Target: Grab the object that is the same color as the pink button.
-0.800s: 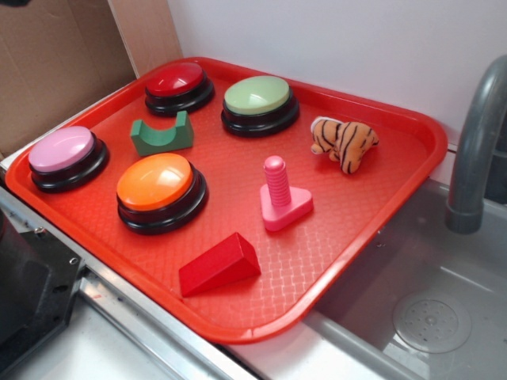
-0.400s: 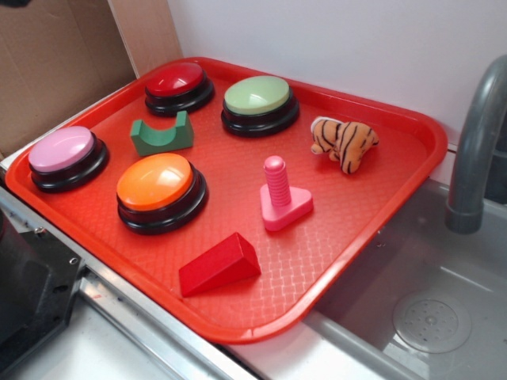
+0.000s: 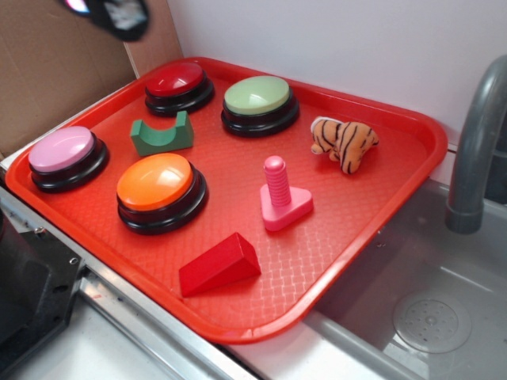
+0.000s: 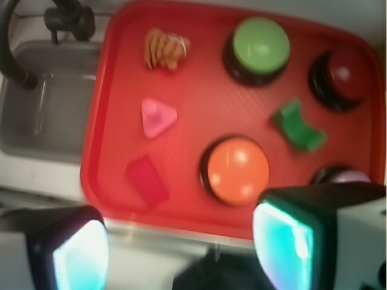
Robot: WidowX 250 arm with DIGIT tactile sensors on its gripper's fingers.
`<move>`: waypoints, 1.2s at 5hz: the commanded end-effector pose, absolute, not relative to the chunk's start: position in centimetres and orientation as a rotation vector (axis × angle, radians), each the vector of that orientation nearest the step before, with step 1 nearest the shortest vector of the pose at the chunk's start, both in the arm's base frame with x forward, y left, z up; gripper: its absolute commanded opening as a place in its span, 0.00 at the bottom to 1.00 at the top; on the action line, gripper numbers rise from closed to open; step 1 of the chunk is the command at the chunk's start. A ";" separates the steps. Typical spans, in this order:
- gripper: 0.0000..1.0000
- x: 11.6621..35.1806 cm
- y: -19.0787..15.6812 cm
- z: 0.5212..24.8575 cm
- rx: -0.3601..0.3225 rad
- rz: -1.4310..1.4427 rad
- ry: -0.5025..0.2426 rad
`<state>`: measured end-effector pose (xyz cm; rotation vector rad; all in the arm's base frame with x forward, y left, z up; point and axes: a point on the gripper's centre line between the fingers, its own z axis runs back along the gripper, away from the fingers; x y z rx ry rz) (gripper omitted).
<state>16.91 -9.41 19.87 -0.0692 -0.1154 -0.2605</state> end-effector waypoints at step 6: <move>1.00 23.0 -13.4 4.7 0.037 -0.429 0.037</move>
